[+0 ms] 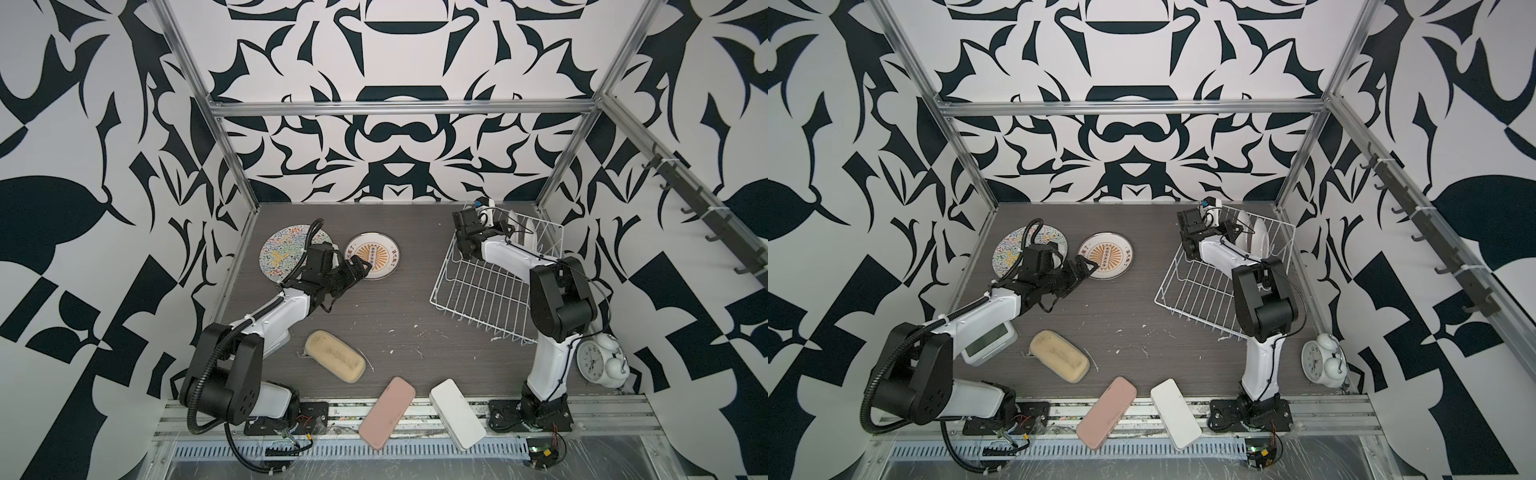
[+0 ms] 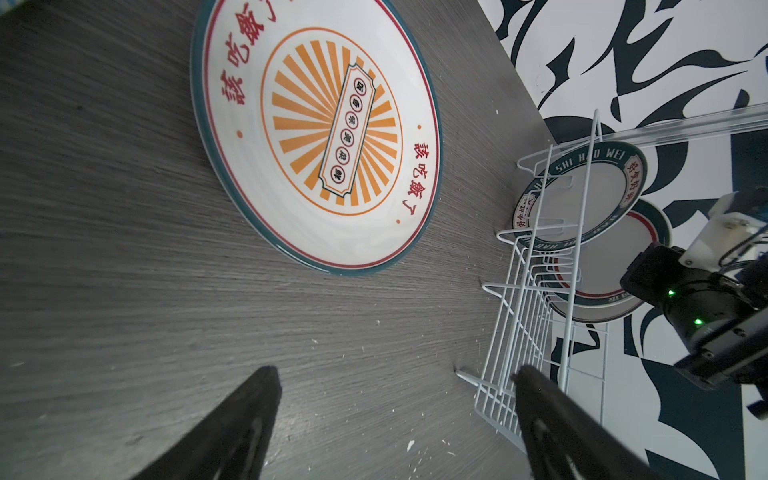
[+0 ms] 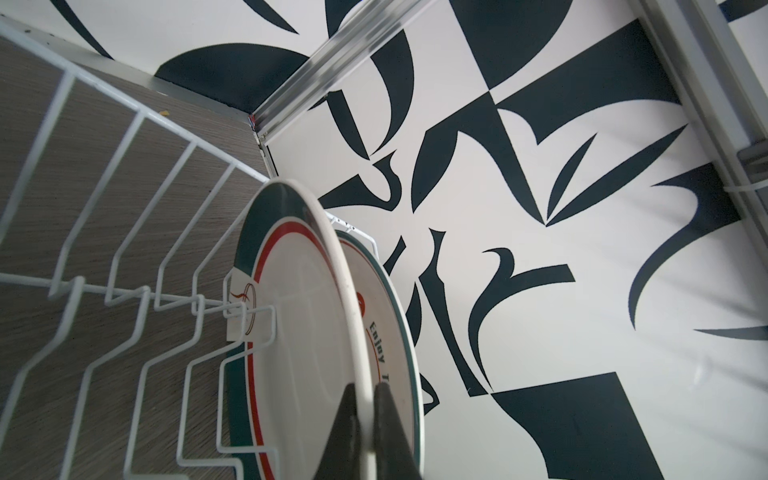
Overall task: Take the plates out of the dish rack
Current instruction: 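Close the right gripper on the green-rimmed plate's rim, then lift the green-rimmed plate up out of the rack with the right gripper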
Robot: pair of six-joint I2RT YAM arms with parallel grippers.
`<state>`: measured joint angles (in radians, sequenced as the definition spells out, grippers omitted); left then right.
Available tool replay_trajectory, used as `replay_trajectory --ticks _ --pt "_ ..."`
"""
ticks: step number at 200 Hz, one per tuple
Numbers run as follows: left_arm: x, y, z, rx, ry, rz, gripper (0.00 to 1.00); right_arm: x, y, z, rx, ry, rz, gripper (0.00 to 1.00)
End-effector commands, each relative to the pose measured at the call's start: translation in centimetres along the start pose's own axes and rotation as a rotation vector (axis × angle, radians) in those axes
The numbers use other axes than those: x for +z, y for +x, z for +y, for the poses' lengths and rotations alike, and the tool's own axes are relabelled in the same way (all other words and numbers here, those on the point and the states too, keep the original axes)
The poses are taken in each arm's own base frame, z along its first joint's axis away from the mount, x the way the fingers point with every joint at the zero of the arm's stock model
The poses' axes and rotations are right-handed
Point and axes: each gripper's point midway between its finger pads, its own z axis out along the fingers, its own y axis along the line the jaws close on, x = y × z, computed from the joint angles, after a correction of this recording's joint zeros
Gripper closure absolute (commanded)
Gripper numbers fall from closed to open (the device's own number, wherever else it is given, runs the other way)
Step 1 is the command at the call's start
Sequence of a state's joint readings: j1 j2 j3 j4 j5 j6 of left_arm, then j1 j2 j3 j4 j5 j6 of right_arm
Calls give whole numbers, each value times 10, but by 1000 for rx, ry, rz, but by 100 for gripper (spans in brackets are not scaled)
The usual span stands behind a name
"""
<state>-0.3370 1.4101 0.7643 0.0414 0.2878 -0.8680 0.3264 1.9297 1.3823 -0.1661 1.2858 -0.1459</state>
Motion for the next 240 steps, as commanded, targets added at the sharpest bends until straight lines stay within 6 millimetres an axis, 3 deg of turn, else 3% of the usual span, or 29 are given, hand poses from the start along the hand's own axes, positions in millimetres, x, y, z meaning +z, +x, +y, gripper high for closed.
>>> replay_trajectory --ticks 1,118,171,240 --pt "-3 0 -2 5 8 -14 8 -15 -26 -33 111 53 -51 100" --pt "-5 -2 -10 1 33 -12 7 -41 -65 -73 153 53 -151 100" --pt "-7 -3 -13 16 47 -24 7 -72 -91 -91 167 12 -258 100" --pt "-7 -2 -13 12 49 -21 7 -98 -102 -110 209 -42 -329 100"
